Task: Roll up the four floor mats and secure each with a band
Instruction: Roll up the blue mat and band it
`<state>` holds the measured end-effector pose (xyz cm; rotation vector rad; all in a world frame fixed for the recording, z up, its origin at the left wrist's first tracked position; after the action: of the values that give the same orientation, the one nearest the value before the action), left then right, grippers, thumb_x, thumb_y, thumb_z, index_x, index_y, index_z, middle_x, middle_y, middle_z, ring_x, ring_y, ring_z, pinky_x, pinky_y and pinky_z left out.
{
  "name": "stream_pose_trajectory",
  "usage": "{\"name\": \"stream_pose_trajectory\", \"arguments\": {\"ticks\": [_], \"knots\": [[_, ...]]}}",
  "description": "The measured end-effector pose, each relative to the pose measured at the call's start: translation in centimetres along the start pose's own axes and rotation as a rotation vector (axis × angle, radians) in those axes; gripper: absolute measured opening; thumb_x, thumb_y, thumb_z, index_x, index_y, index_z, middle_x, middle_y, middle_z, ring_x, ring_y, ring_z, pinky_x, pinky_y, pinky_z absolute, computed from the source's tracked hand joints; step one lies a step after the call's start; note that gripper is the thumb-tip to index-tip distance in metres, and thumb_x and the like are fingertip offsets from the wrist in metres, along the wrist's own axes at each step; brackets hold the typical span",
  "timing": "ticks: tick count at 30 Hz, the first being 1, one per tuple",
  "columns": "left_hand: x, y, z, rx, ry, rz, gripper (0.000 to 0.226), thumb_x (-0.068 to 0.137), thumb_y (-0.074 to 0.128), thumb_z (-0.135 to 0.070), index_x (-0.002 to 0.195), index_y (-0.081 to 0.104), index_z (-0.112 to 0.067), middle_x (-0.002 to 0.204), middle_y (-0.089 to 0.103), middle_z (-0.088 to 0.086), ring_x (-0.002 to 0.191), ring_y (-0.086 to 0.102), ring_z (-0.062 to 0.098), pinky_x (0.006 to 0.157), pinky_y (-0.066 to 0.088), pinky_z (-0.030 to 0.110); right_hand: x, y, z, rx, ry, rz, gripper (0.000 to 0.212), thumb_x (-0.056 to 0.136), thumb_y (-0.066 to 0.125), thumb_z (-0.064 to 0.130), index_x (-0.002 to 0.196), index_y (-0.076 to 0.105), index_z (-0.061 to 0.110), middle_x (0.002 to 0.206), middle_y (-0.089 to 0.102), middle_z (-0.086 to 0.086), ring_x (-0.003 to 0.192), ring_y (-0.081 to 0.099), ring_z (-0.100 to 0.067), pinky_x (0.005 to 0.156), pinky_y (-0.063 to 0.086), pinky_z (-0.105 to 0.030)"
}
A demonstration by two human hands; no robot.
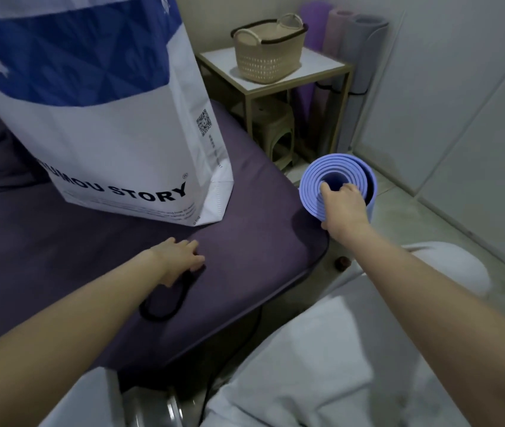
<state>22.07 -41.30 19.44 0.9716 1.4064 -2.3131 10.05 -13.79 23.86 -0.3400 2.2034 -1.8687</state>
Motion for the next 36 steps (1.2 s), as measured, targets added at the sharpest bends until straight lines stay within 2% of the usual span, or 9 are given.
{"name": "stream_pose_trajectory", "arguments": {"ticks": [5,8,12,16,18,22,26,30,36], "knots": [[0.9,0.6,-0.6,0.041,-0.027,-0.140,0.032,0.096,0.049,-0.020,0.128,0.047,-0.020,0.130,0.047,0.005,0.118,0.047,0.022,0.092,0.033,0.032,-1.1,0.5,0.2,-0.022,0.041,-0.008,0.070,0.086,0.064,0.014,0.143,0.024,0.008,0.118,0.060,-0.014,0.118,0.046,-0.032,0.105,0.031,-0.034],[2.0,-0.7,-0.7,-0.139,-0.144,-0.237,0.022,0.099,0.043,-0.023,0.120,0.049,-0.017,0.120,0.060,0.004,0.112,0.053,0.024,0.090,0.031,0.033,-1.6,0.6,0.3,-0.034,0.060,-0.016,0.068,0.088,0.061,0.015,0.144,0.023,0.008,0.116,0.062,-0.013,0.117,0.048,-0.031,0.106,0.030,-0.034],[3.7,-4.2,-1.7,-0.762,-0.276,-0.419,0.019,0.099,0.045,-0.026,0.101,0.050,-0.008,0.108,0.057,0.011,0.097,0.053,0.030,0.082,0.041,0.033,-2.1,1.0,0.1,-0.042,0.054,-0.017,0.066,0.087,0.061,0.016,0.142,0.025,0.008,0.110,0.065,-0.010,0.112,0.051,-0.029,0.105,0.029,-0.033],[5.1,-10.0,-3.1,-1.382,-0.221,-0.643,0.020,0.099,0.045,-0.019,0.081,0.043,-0.012,0.072,0.056,0.006,0.062,0.054,0.021,0.062,0.044,0.026,-2.3,1.0,-1.2,-0.025,0.001,-0.013,0.061,0.090,0.054,0.011,0.143,0.024,0.011,0.110,0.064,-0.008,0.118,0.047,-0.029,0.105,0.029,-0.032],[5.6,-12.7,-3.8,-1.617,-0.171,-0.757,0.021,0.100,0.041,-0.017,0.080,0.040,-0.013,0.065,0.053,0.005,0.051,0.051,0.017,0.064,0.048,0.029,-2.4,1.1,-2.3,-0.008,-0.033,0.015,0.065,0.090,0.054,0.009,0.146,0.021,0.013,0.114,0.062,-0.008,0.128,0.040,-0.030,0.111,0.023,-0.032],[6.1,-17.0,-5.1,-1.622,-0.117,-0.902,0.012,0.101,0.036,-0.015,0.098,0.046,-0.008,0.083,0.055,0.007,0.061,0.051,0.014,0.050,0.042,0.015,-2.4,0.8,-4.6,0.022,-0.077,0.047,0.059,0.089,0.055,0.007,0.141,0.030,0.016,0.120,0.057,-0.009,0.134,0.034,-0.029,0.112,0.028,-0.033],[7.8,-19.5,-6.9,-1.442,-0.061,-0.845,0.015,0.101,0.037,-0.014,0.100,0.051,-0.009,0.110,0.059,0.008,0.095,0.054,0.021,0.076,0.037,0.025,-1.4,-0.6,-6.7,0.036,-0.047,-0.026,0.054,0.085,0.058,0.007,0.135,0.038,0.015,0.121,0.056,-0.009,0.127,0.039,-0.027,0.114,0.018,-0.032],[9.6,-21.6,-8.9,-1.402,0.033,-0.756,0.019,0.101,0.038,-0.016,0.083,0.044,-0.014,0.092,0.052,0.003,0.083,0.047,0.017,0.069,0.031,0.025,-0.2,-1.5,-8.6,0.018,0.001,-0.020,0.049,0.083,0.056,0.006,0.128,0.041,0.018,0.121,0.054,-0.004,0.124,0.042,-0.021,0.117,-0.003,-0.044],[11.7,-25.3,-9.9,-1.533,0.139,-0.729,0.030,0.092,0.059,-0.026,0.076,0.035,-0.021,0.083,0.051,0.004,0.074,0.053,0.018,0.059,0.045,0.027,0.8,-2.2,-10.1,-0.040,-0.009,-0.007,0.049,0.087,0.054,0.011,0.133,0.038,0.022,0.116,0.055,-0.002,0.120,0.044,-0.020,0.115,0.003,-0.058]]}}
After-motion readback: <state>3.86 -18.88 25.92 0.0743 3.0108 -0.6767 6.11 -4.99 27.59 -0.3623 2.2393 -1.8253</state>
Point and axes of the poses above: each hand's wrist, its own x-axis towards the middle knuckle, its own y-axis out of the palm, z = x × y, the point moved 1 cm from there along x, towards the middle knuckle
